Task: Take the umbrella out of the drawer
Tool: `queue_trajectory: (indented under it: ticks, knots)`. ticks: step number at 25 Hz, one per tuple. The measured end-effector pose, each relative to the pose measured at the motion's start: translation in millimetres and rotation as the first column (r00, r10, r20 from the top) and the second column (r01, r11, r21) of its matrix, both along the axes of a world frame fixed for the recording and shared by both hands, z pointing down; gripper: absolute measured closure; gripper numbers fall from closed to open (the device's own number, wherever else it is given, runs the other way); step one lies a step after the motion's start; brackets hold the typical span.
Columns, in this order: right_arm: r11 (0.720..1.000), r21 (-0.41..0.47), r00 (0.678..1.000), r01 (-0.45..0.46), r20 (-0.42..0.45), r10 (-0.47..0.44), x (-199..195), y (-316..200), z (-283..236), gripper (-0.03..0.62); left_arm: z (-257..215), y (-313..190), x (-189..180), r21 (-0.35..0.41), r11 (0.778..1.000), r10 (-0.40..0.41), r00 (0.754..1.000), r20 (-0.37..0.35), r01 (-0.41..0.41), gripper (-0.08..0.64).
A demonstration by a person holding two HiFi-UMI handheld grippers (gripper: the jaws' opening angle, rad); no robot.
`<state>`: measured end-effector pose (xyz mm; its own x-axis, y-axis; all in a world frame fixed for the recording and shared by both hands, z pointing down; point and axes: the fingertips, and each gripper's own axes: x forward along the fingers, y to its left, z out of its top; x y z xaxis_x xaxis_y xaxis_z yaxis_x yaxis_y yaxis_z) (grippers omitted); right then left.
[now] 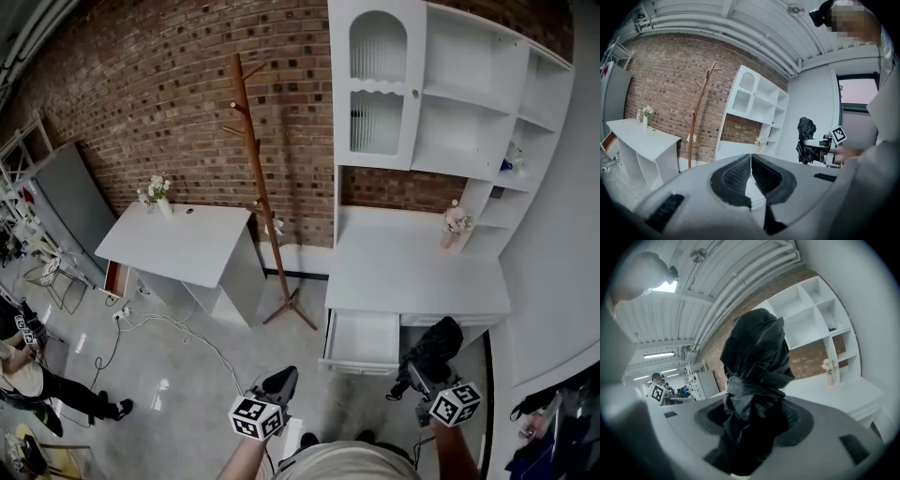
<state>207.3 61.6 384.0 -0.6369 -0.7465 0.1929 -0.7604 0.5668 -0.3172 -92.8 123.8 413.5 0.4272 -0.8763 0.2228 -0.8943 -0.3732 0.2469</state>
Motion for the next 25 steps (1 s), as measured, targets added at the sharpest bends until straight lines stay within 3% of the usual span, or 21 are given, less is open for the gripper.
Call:
queue_trajectory:
  ticks: [5, 25]
  knots:
    - [0.999, 0.025, 1.000, -0.025, -0.012, 0.025, 10.6, 8.8, -6.9, 0.345, -8.1, -5.2, 7.1, 0.017, 1.000, 0.022, 1.000, -0.001, -0.022, 0.534]
    - [0.999, 0.038, 0.999, -0.039, -0.011, 0.039, 26.1, 9.2, -6.0, 0.345, -13.9, -7.1, 10.4, 0.040, 0.999, -0.014, 1.000, -0.008, 0.014, 0.534]
